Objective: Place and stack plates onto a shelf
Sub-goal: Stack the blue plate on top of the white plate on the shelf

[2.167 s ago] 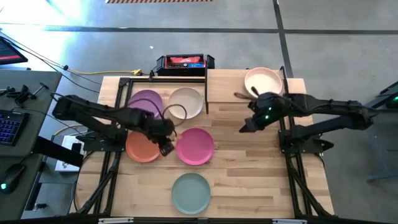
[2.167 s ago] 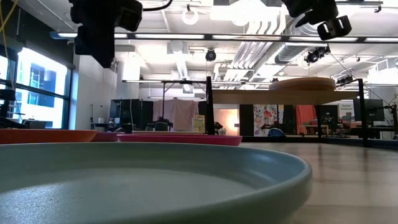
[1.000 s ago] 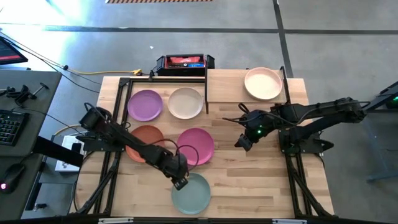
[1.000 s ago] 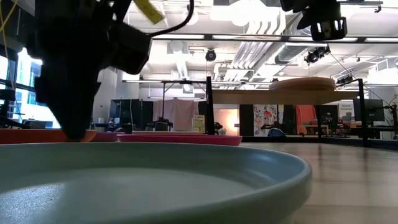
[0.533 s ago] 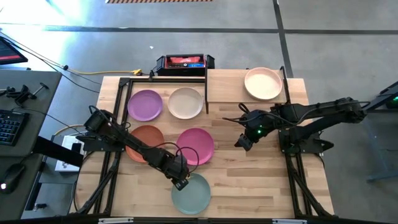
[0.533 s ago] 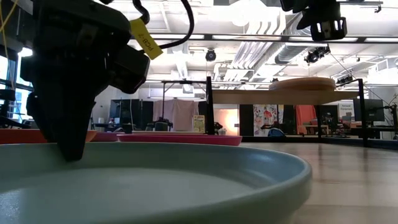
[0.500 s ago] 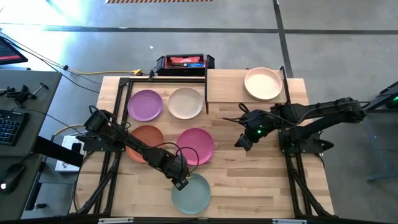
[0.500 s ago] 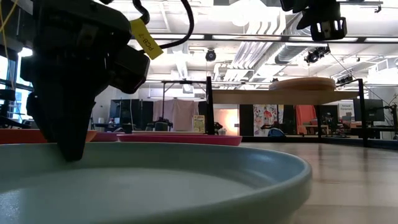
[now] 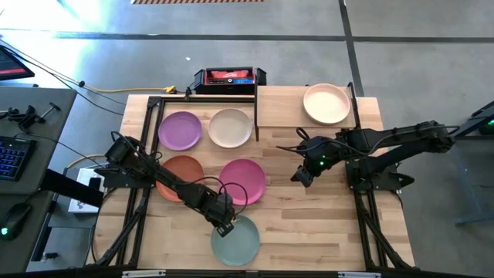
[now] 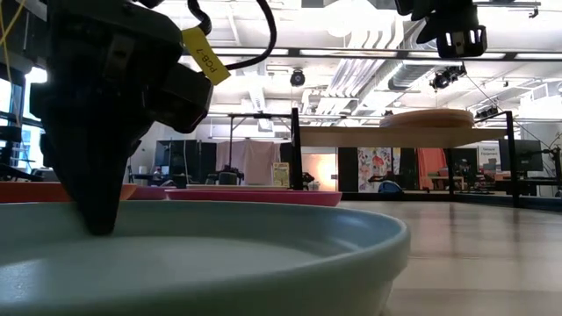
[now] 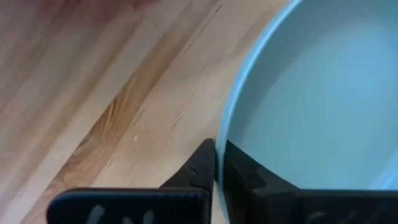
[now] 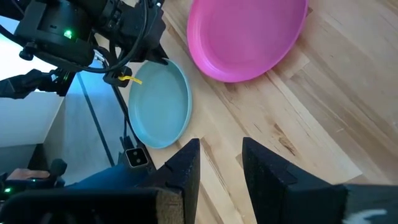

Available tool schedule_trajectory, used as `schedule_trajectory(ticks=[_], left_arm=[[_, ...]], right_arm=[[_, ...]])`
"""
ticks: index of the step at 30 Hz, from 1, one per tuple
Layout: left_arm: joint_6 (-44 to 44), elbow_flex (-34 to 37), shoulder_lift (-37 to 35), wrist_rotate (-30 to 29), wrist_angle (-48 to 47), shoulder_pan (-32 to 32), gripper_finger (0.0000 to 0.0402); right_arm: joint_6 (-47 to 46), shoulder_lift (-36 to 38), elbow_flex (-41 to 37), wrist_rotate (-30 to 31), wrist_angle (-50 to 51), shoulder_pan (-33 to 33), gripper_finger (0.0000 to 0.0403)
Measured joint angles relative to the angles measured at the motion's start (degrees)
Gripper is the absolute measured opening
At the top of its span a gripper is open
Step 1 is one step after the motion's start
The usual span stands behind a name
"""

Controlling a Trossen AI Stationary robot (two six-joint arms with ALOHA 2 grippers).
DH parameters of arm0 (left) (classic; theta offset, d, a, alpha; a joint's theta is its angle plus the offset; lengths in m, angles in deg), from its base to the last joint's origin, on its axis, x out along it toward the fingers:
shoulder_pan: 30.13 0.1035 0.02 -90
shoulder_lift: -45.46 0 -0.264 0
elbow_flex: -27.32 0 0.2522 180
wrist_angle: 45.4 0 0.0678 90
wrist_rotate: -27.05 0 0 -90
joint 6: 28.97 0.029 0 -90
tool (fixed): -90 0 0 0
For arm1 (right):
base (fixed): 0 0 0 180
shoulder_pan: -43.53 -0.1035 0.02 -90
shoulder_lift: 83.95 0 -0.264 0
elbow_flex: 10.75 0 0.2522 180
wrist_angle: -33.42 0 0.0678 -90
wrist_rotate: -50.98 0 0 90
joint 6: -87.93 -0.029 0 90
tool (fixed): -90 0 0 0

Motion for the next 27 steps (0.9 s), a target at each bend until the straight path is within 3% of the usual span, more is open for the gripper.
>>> schedule_trajectory(ticks=[10,16,27], left_arm=[[3.6,-4.2,-1.3,-0.3,-3.4,0.6,0.0003],[7.2,-8.0,-2.8,-2.3,-11.9,2.1,0.0002],[13.5,-12.6,-5.7,-4.5,-19.0,7.4,0.0001]], right_arm=[[0.2,0.0,0.0,0.0,0.0,0.0,0.0099],[1.6,0.0,0.0,0.0,0.3,0.0,0.0099],[1.5,-1.0,0.0,0.4,-0.3,0.0,0.0099]])
